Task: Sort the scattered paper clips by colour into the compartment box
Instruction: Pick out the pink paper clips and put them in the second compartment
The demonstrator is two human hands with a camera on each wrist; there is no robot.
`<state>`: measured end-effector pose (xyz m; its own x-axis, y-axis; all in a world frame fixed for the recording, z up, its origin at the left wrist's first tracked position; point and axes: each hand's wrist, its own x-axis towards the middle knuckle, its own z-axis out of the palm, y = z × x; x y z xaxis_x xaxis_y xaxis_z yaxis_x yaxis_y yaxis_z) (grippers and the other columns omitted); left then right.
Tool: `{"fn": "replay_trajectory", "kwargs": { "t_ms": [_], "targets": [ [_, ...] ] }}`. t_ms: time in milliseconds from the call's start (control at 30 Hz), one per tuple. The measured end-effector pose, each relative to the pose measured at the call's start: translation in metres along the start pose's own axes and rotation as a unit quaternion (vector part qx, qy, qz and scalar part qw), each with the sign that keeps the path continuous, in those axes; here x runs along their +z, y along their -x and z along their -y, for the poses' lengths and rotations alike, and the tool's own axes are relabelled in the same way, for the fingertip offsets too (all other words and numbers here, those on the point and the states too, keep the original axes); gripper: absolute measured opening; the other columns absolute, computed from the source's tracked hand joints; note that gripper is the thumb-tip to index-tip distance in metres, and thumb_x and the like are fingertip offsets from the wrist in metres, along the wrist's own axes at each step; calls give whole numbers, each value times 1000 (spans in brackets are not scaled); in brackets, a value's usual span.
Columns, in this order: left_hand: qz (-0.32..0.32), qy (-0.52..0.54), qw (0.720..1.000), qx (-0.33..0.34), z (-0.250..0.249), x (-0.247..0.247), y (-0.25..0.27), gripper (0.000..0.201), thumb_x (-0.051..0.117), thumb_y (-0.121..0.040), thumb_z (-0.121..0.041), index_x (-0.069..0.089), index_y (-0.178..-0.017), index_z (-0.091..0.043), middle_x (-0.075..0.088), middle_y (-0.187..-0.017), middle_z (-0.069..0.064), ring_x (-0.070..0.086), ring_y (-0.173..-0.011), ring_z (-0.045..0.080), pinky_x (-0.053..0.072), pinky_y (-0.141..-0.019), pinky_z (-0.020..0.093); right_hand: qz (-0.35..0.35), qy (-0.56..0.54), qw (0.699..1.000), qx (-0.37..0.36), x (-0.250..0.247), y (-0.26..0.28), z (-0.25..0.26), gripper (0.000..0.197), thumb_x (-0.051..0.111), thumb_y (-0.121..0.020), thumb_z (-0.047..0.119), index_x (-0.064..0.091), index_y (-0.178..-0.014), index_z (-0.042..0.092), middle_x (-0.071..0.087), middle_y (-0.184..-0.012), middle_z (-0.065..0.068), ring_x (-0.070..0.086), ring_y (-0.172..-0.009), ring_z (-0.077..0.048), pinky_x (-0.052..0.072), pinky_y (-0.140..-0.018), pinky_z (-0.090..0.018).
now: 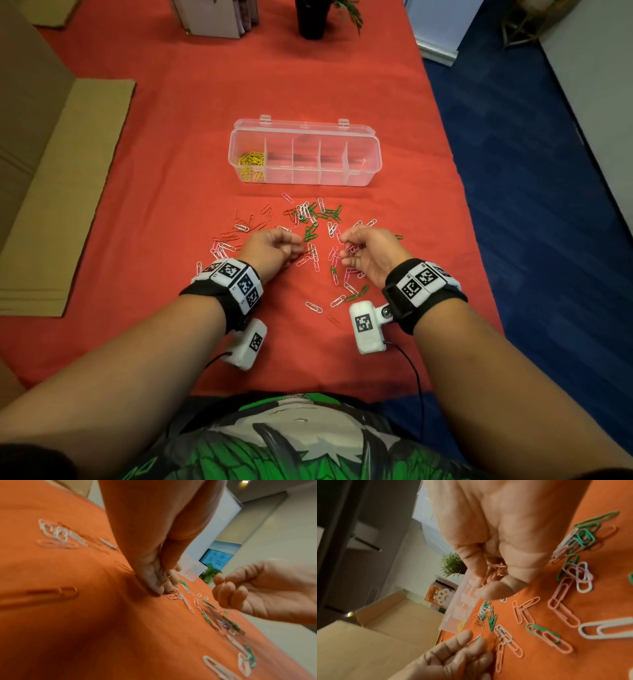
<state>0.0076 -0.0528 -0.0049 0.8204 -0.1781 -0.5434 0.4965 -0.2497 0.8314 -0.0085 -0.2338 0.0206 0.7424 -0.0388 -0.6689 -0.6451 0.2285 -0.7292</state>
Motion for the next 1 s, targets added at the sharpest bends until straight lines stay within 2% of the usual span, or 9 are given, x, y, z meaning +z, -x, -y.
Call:
{"fn": "replay_trajectory", "kwargs": {
  "t_ms": [100, 167, 267, 367, 467, 633, 767, 867, 1000],
  "targets": [
    [-82, -65, 991, 79, 0, -7, -4, 37, 41, -89, 9, 68, -98, -15, 67, -82, 2, 63, -71, 12, 52, -77, 25, -29, 53, 998, 5, 1, -4, -4, 22, 44, -85, -1, 52, -70, 13, 41, -64, -2, 37, -50, -12, 35, -41, -20],
    [-116, -93, 983, 111, -3, -11, -4, 43, 40, -89, 6, 68, -89, -27, 68, -90, 0, 66, -81, 20, 53, -79, 24, -64, 229, 971, -9, 2, -11, -6, 21, 50, -83, 4, 51, -66, 17, 47, -65, -3, 38, -49, -15, 33, -46, -23],
    [-134, -191, 962, 145, -8, -9, 1, 43, 36, -82, 12, 68, -94, -14, 60, -93, 3, 56, -85, 17, 43, -67, 7, -93, 513, 852, -44, 7, -12, -8, 17, 54, -85, 21, 56, -71, 12, 62, -85, -12, 60, -80, -26, 46, -71, -30],
    [-107, -295, 935, 165, -7, -1, 6, 28, 43, -85, 0, 67, -97, -10, 57, -102, 12, 54, -97, 24, 41, -84, 26, -126, 642, 750, -97, 15, -6, -16, 34, 52, -86, 31, 61, -102, 1, 59, -112, -19, 60, -104, -33, 48, -84, -34],
    [-79, -413, 895, 149, 4, 7, 6, 20, 54, -82, -16, 68, -96, -14, 58, -101, 11, 57, -99, 26, 42, -85, 29, -111, 686, 708, -130, 23, -4, -27, 35, 51, -84, 20, 55, -114, 2, 51, -121, -18, 58, -111, -34, 48, -92, -38],
    [-59, -494, 854, 154, 15, 11, 1, 20, 61, -81, -27, 66, -92, -11, 57, -98, 12, 56, -100, 32, 47, -87, 36, -68, 671, 728, -120, 23, -4, -23, 30, 44, -86, 11, 56, -112, 0, 55, -120, -20, 56, -110, -33, 46, -93, -36],
    [-44, -502, 848, 163, 18, 12, -3, 19, 55, -86, -24, 62, -94, -8, 57, -101, 14, 54, -102, 33, 45, -89, 40, -30, 583, 806, -95, 14, -6, -6, 21, 38, -92, 8, 55, -79, 9, 61, -98, -17, 52, -86, -24, 44, -80, -34],
    [-38, -430, 887, 164, 17, 7, -3, 10, 59, -84, -17, 61, -88, -8, 59, -97, 12, 55, -94, 29, 41, -81, 31, -47, 307, 949, -46, 3, -12, -6, 23, 43, -87, 5, 44, -67, 18, 46, -65, -4, 38, -52, -16, 34, -47, -26],
    [-28, -189, 977, 95, 14, -6, -1, 19, 62, -84, -6, 53, -74, -21, 52, -70, -1, 47, -63, 9, 35, -62, 21, 0, 63, 998, -12, -2, -6, -7, 30, 34, -90, -7, 45, -72, 15, 40, -62, -4, 32, -36, -5, 24, -36, -14]
  ]
}}
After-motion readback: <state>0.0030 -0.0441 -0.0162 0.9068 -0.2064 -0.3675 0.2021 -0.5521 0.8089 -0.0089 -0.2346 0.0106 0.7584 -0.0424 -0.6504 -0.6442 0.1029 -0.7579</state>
